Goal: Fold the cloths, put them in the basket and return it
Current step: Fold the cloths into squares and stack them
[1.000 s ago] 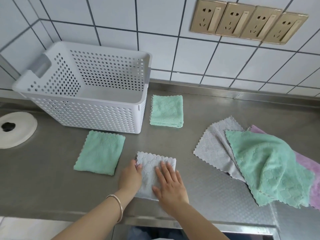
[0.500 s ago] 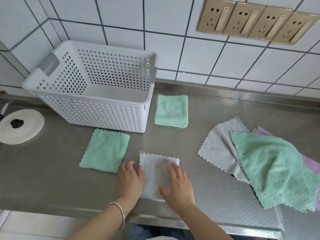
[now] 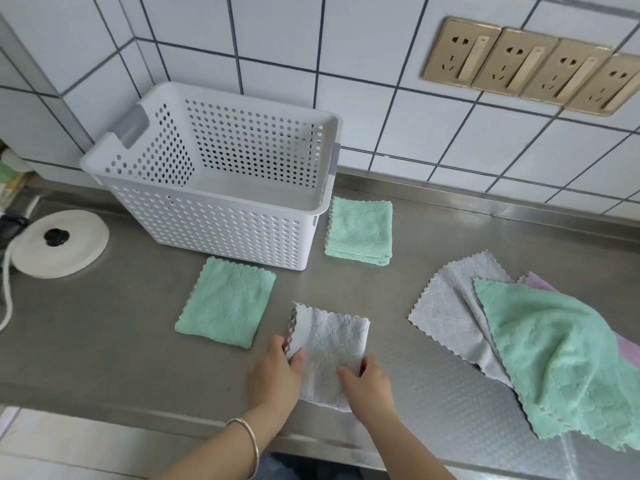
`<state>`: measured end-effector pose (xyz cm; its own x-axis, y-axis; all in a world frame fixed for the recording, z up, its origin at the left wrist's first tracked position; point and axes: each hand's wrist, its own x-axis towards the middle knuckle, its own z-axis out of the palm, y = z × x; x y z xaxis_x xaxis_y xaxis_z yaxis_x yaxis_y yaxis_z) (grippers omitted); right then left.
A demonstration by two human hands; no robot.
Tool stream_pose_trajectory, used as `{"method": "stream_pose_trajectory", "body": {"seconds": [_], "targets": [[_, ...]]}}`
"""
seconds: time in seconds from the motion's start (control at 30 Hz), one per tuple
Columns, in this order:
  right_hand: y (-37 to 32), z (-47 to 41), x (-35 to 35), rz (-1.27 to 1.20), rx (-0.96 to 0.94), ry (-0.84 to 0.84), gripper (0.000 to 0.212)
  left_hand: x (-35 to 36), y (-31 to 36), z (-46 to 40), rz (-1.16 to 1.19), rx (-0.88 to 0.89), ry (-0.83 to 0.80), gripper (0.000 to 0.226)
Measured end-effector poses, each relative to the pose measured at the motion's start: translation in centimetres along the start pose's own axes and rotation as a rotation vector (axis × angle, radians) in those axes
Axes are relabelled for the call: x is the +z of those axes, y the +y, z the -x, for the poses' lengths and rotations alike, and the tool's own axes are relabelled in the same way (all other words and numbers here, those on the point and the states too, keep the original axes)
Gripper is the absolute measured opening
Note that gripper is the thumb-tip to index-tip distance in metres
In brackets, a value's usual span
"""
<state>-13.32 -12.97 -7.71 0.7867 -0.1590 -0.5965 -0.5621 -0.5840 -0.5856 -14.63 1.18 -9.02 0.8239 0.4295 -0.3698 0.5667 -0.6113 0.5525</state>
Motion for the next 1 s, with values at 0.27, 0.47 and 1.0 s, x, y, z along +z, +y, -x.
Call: {"method": "stream_pose_trajectory", "body": {"seconds": [0.27, 0.47, 1.0], "targets": [[-8.0, 1.0, 2.8, -0.328, -0.15, -0.201, 0.012, -8.4, -2.6, -4.3, 0.276, 0.043, 0.256, 0.022], [-12.4, -2.3, 8.9, -0.349, -0.012, -0.273, 0.025, -11.5, -6.0, -10.3, 0.161, -0.037, 0.267, 0.025], [-13.0, -3.8, 12.5, -0.013, 0.017, -0.126, 0.041, -10.0, -9.0, -13.2, 0.128, -0.097, 0.273, 0.024]]}}
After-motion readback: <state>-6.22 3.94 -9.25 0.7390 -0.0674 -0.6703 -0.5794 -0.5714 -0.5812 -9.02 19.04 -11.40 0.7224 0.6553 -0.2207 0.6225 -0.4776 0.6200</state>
